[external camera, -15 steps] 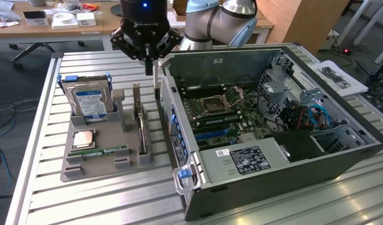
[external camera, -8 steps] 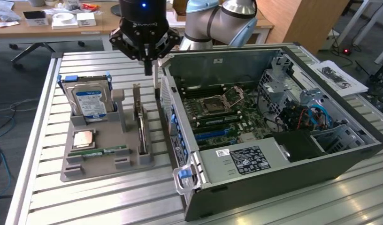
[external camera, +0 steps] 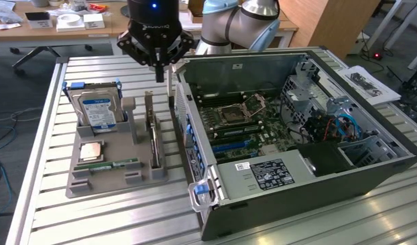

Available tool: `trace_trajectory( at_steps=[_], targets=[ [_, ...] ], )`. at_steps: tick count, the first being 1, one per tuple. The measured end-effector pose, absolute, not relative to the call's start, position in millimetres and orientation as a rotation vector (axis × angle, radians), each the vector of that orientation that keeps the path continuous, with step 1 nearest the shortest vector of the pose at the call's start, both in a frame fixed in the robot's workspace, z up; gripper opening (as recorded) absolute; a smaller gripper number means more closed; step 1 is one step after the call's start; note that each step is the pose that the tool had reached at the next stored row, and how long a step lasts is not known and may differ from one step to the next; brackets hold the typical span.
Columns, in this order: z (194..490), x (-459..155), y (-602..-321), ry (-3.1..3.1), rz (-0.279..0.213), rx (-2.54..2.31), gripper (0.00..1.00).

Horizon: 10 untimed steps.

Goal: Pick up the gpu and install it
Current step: 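Reach for the gpu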

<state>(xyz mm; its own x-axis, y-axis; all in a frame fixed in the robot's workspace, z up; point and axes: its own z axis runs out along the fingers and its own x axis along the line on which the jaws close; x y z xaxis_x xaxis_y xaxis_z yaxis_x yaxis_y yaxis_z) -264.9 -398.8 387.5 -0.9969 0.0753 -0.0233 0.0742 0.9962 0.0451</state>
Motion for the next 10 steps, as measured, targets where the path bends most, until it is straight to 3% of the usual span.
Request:
trace_trajectory(
  at_steps=[10],
  targets=[
    [387.1, -272.9, -398.8, 3.114, 0.069, 0.117, 0.11]
  ],
)
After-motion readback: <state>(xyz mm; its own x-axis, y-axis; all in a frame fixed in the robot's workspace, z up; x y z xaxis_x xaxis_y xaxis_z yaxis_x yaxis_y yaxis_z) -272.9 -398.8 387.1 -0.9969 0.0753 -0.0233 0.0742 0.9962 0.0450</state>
